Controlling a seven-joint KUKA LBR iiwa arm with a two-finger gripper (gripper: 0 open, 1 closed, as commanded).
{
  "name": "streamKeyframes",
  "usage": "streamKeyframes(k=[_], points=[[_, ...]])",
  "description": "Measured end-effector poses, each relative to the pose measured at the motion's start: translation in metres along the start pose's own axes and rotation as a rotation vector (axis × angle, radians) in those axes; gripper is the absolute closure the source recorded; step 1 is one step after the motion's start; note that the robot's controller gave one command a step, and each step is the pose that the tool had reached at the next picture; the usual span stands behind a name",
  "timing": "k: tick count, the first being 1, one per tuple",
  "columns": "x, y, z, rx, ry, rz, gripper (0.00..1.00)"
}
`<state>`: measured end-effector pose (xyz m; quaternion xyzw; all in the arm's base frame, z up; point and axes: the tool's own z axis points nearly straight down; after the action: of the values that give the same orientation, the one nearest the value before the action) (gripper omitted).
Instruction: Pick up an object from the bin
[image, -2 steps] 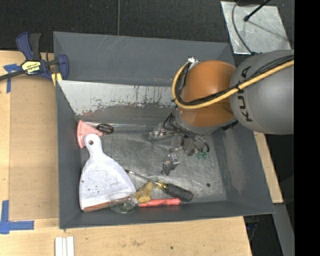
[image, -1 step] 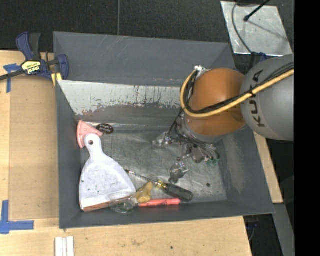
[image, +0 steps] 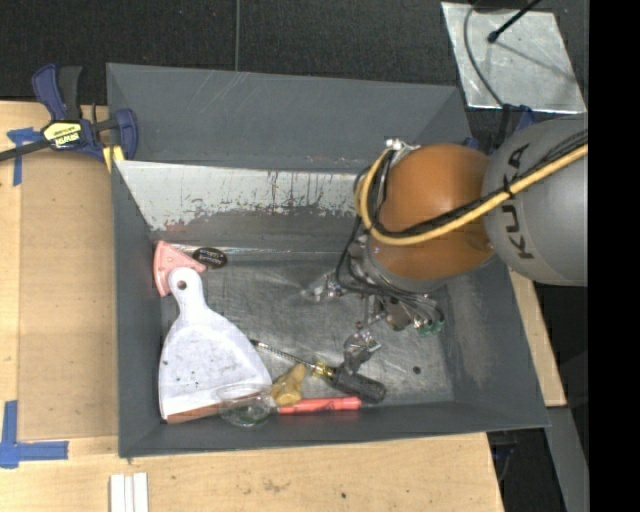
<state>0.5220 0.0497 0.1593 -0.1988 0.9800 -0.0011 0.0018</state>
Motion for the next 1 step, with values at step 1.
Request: streamKeyframes(k=[1], points=[[-0.0153,-0.0099,0.0040,-0.007,0.000,-0.041,0.00]])
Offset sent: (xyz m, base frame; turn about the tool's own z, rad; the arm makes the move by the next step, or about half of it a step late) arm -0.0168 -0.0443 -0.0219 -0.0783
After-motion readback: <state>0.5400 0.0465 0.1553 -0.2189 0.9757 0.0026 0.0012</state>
